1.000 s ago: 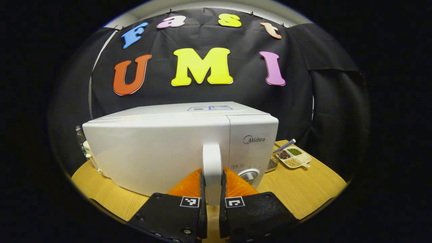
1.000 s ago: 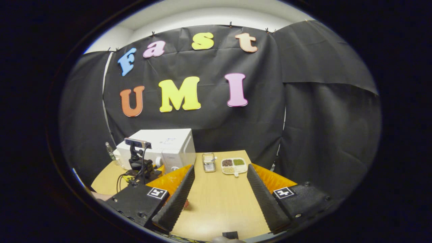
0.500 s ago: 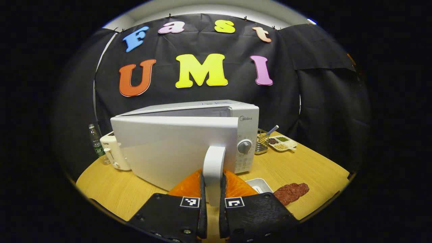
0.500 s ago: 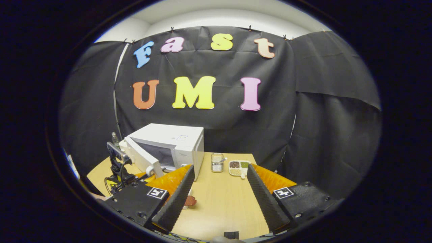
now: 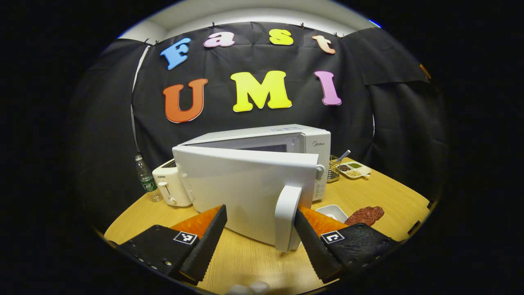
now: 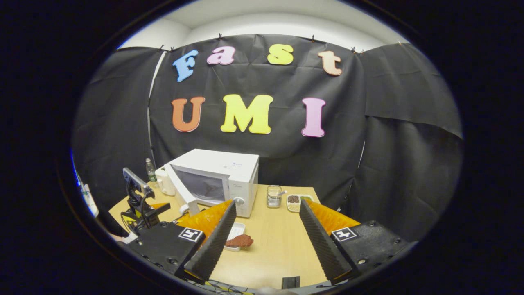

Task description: Open the microwave oven with the left hand, put the food in, and close the microwave oven.

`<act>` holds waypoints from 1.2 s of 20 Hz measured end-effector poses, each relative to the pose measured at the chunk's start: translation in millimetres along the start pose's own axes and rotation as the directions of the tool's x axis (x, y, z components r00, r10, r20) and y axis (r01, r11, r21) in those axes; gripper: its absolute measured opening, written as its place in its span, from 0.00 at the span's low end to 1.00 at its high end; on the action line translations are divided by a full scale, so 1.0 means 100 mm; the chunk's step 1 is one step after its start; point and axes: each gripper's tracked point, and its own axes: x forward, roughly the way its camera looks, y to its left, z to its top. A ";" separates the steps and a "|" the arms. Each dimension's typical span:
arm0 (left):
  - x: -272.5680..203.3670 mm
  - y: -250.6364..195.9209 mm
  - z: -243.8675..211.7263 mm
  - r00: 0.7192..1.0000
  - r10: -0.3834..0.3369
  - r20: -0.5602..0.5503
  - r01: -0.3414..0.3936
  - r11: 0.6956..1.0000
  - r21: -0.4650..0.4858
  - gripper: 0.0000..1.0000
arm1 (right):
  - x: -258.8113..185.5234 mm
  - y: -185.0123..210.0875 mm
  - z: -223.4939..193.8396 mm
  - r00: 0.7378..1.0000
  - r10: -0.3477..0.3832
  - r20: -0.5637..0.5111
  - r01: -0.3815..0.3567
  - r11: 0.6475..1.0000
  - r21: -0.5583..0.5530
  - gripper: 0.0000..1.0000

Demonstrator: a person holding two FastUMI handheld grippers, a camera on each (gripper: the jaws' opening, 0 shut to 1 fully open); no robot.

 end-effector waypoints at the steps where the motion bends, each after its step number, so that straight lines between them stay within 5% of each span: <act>1: -0.03 0.03 0.00 1.000 0.001 0.004 -0.001 1.000 0.011 0.94 | -0.02 0.02 0.01 1.000 0.000 0.002 0.000 1.000 0.001 0.99; 2: -0.05 0.05 -0.01 1.000 0.003 0.003 -0.003 1.000 0.019 0.94 | -0.04 0.05 0.00 1.000 0.002 0.002 -0.002 1.000 0.002 0.91; 6: -0.21 0.18 -0.08 1.000 0.007 -0.010 -0.007 1.000 0.009 0.94 | -0.10 0.17 -0.02 1.000 0.011 0.001 -0.011 1.000 0.009 0.99; 9: -0.37 0.33 -0.12 1.000 0.022 -0.014 -0.022 1.000 0.015 0.94 | -0.16 0.29 -0.02 1.000 0.023 0.003 -0.023 1.000 -0.004 0.99; 10: -0.42 0.39 -0.16 0.999 0.030 -0.018 -0.030 0.999 0.015 0.94 | -0.18 0.33 -0.04 1.000 0.029 0.000 -0.029 1.000 -0.006 0.91; 11: -0.47 0.45 -0.17 0.999 0.039 -0.021 -0.039 0.999 0.012 0.94 | -0.20 0.37 -0.05 0.999 0.035 -0.002 -0.035 0.999 -0.004 0.99; 12: -0.53 0.52 -0.20 0.999 0.048 -0.026 -0.048 0.999 0.008 0.94 | -0.22 0.42 -0.07 0.999 0.042 -0.002 -0.042 0.999 -0.002 0.91; 13: -0.60 0.59 -0.22 0.998 0.057 -0.031 -0.057 0.998 0.007 0.94 | -0.24 0.46 -0.09 0.999 0.046 -0.005 -0.046 0.999 -0.003 0.99; 14: -0.67 0.68 -0.25 0.997 0.069 -0.034 -0.069 0.998 0.007 0.94 | -0.25 0.51 -0.13 0.999 0.052 -0.011 -0.052 0.999 -0.004 0.91; 15: -0.74 0.76 -0.28 0.996 0.082 -0.038 -0.082 0.997 0.009 0.94 | -0.27 0.57 -0.16 0.998 0.059 -0.016 -0.059 0.998 -0.003 0.99; 16: -0.81 0.85 -0.30 0.994 0.096 -0.041 -0.096 0.995 0.011 0.94 | -0.30 0.62 -0.18 0.998 0.066 -0.020 -0.066 0.998 -0.002 0.91; 17: -0.87 0.95 -0.34 0.993 0.111 -0.046 -0.110 0.994 0.010 0.94 | -0.33 0.67 -0.20 0.997 0.072 -0.023 -0.072 0.997 0.001 0.99; 24: -1.31 1.78 -0.53 0.969 0.236 -0.077 -0.237 0.971 -0.012 0.94 | -0.49 1.00 -0.37 0.992 0.115 -0.041 -0.115 0.993 0.013 0.99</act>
